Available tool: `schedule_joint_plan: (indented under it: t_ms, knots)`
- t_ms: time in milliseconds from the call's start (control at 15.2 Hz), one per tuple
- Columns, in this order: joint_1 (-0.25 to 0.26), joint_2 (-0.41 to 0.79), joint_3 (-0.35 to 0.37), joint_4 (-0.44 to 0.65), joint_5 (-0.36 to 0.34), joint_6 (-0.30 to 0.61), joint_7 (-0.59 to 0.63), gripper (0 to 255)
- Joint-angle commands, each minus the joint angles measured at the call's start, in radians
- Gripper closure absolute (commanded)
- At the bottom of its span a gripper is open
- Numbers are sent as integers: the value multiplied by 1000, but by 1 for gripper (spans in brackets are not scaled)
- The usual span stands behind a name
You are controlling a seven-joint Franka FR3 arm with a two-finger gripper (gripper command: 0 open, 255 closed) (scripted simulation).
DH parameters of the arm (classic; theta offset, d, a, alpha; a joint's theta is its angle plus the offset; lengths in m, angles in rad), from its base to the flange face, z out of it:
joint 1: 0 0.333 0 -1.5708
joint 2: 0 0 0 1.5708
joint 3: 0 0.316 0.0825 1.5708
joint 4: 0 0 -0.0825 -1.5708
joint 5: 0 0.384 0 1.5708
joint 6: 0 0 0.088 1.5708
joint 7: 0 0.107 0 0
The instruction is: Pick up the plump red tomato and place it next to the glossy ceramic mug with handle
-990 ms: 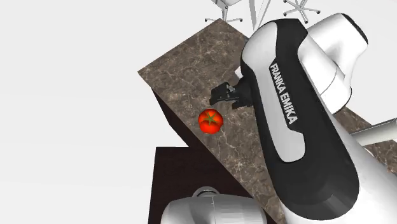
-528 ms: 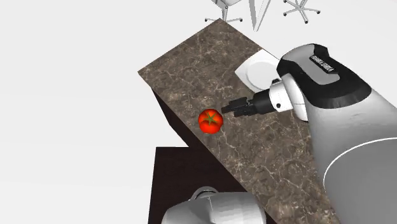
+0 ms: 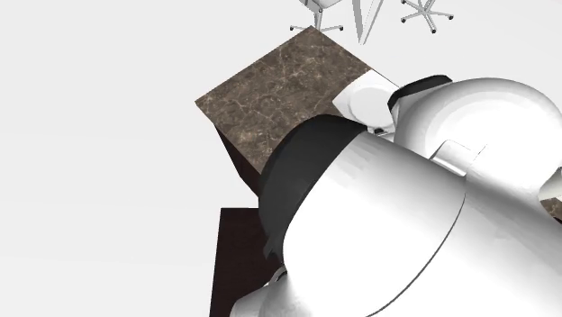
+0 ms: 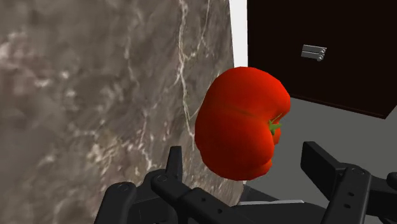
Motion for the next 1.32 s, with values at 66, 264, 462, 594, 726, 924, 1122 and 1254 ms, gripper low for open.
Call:
schedule_joint_plan:
  t_ms: [66, 264, 462, 594, 726, 924, 1122, 1254]
  knots:
    - [18, -13, 12, -37, 17, 37, -1, 0]
    - [26, -18, 18, -54, 27, 55, -2, 0]
    - [26, -18, 18, -54, 27, 55, -2, 0]
    - [26, -18, 18, -54, 27, 55, -2, 0]
    - [26, -18, 18, -54, 27, 55, -2, 255]
    - [26, -18, 18, -54, 27, 55, -2, 255]
    - [26, -18, 18, -54, 27, 55, -2, 255]
    - [26, -18, 18, -55, 27, 56, -2, 255]
